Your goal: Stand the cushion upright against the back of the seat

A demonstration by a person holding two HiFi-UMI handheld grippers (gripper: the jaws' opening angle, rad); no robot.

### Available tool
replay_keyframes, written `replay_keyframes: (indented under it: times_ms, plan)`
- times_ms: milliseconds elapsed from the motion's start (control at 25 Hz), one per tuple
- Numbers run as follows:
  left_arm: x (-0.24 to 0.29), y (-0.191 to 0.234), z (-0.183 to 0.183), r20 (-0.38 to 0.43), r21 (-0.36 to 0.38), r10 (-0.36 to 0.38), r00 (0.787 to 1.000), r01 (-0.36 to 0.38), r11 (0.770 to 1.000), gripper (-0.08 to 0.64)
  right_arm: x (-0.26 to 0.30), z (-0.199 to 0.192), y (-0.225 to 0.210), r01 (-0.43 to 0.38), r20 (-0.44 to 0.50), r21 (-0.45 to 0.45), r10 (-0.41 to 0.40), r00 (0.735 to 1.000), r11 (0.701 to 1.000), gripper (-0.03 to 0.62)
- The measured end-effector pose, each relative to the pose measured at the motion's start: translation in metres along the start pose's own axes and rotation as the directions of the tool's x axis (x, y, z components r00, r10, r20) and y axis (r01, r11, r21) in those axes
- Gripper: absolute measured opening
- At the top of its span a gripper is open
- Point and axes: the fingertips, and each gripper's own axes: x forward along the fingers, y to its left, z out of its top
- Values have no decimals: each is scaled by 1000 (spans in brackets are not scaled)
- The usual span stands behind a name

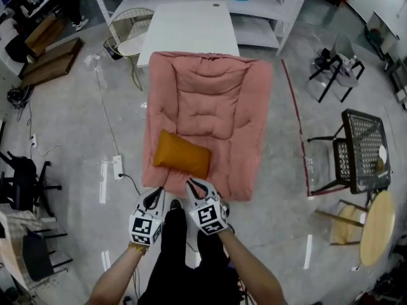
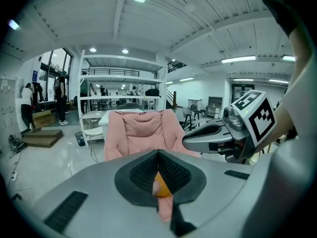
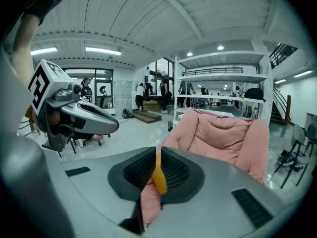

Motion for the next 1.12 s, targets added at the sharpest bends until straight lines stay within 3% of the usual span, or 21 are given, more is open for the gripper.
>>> replay_keyframes:
  times_ms: [280,440,640,680,760,1120]
  plan:
    - [54,29,-27,-70,16,-51,996,53,998,12,67,-41,-25,-35,-78,-42,32,996,998,18]
    - [78,40,-34,-97,-53,-74,993,69,996,12,103,-75,-43,-61,-125,-63,53,991,996,18]
    - [111,42,-51,-122,-48,-107,987,102,994,12,145,-116,-65,-76,-168,-77,62,984,994,20]
    - [118,43,-58,-124,-51,-113,986,108,993,12,153,-123,-67,-92,-181,-85,75,981,992,29]
    - [132,45,-74,-134,-54,-125,983,118,991,12,170,-138,-67,-135,-204,-93,114,972,987,127]
    - [166,55,-140,-159,-99,-152,976,137,986,13,235,-197,-75,-224,-272,-127,184,945,966,236]
